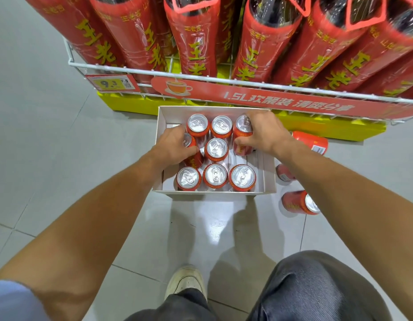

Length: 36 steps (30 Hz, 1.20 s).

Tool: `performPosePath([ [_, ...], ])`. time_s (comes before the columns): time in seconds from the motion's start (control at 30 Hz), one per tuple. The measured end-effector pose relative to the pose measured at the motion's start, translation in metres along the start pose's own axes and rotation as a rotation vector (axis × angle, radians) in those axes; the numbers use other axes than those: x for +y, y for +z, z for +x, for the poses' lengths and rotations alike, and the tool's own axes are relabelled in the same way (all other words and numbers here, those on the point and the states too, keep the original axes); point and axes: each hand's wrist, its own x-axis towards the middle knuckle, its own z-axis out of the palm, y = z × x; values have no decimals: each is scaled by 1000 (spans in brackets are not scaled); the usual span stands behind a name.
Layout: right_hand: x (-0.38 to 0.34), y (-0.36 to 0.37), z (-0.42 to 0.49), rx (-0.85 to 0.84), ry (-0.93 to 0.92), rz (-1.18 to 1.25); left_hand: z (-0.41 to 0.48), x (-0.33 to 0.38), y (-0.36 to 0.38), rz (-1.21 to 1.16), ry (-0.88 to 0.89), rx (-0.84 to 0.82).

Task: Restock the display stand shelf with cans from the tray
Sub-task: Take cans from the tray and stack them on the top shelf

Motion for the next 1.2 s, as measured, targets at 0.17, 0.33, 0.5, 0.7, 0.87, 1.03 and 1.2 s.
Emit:
performPosePath([
  [0.17,-1,-16,-9,-68,-22,17,-3,7,-20,-7,-9,-61],
  [0.33,-13,-77,-14,-78,-101,26,-7,48,-89,79,110,-76],
  [0.5,-36,-163,-17,-18,-261,12,-19,108,-173,157,278,-25],
  [0.7,-80,-295,-52,5,-335,-4,-73,198,-284,70,405,-100],
  [0.87,-130,-442,-108,-47,-376,8,-138,293,-408,116,449,-170],
  [1.03,-174,-625,-158,-20,-441,12,-202,410,-555,149,498,-197],
  [1.2,-213,-802,-202,28,-457,-29,-263,516,-692,187,510,-208],
])
